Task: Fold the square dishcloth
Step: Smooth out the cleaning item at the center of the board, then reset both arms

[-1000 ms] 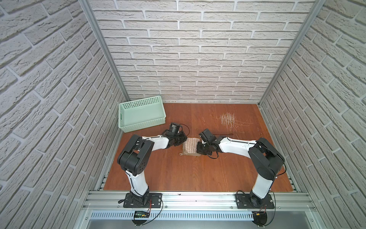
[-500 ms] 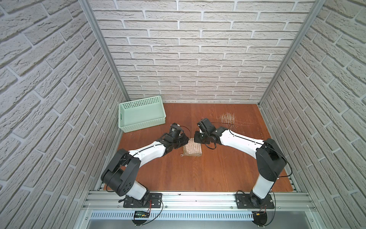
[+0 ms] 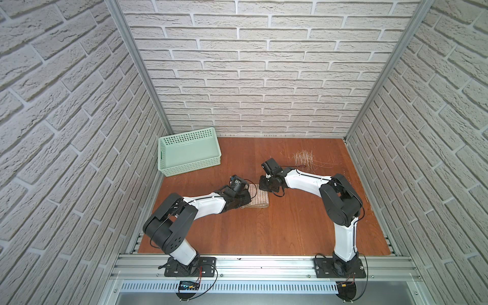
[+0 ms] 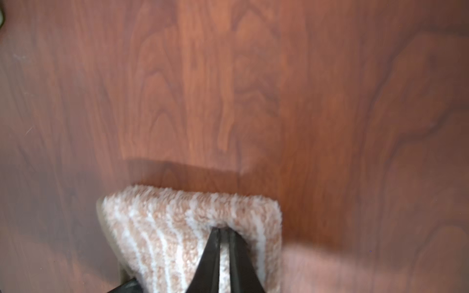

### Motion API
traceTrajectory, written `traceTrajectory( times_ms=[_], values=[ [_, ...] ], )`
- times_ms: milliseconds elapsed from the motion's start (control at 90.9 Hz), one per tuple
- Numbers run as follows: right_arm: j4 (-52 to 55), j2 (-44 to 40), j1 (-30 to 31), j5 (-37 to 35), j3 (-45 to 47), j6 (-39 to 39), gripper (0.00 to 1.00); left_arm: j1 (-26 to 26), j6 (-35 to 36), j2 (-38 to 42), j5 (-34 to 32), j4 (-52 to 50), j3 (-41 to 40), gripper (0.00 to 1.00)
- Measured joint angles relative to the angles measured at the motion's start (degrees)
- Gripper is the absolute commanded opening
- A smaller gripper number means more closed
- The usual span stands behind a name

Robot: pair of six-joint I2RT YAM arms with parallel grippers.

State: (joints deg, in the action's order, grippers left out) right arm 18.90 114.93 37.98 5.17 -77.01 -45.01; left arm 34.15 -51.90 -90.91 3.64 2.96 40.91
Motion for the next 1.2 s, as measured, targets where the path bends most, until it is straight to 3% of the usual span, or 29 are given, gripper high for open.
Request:
traceTrajectory(
  times_ms=[154, 297, 484, 682, 836, 935, 1078, 1199],
  values=[
    [-1.4, 0.02, -1.07, 1.31, 0.5, 0.04, 0.12, 0.0, 0.44, -0.52, -1.18, 0.13, 0.02, 0.19],
    [-1.84, -0.02, -1.53, 1.49, 0.83, 0.52, 0.12, 0.07, 0.7, -0.74, -1.33, 0.31, 0.35, 0.28],
    [-1.03, -2.43, -2.25, -0.35, 2.05, 2.27, 0.13, 0.52, 1.31, 0.9, -2.38, -2.91, 2.01, 0.44],
    [2.1, -10.14, -3.23, -6.03, 3.37, 5.11, 0.21, 1.14, 2.62, 7.69, -5.09, -8.76, 5.4, 0.63],
    [3.63, -18.34, -3.76, -12.17, 5.27, 7.82, 0.37, 1.16, 4.26, 14.75, -8.96, -13.14, 7.98, 0.77],
    [4.96, -23.76, -4.04, -17.25, 7.19, 9.77, 0.49, 1.14, 5.79, 19.23, -13.75, -16.83, 8.9, 0.97],
    [5.33, -30.97, -4.44, -25.05, 10.84, 12.66, 0.75, 1.03, 8.04, 24.92, -22.1, -22.84, 9.44, 0.98],
    [5.57, -35.71, -5.07, -31.71, 13.73, 14.6, 0.82, 0.7, 10.49, 29.0, -30.4, -26.64, 9.44, 0.98]
  ],
)
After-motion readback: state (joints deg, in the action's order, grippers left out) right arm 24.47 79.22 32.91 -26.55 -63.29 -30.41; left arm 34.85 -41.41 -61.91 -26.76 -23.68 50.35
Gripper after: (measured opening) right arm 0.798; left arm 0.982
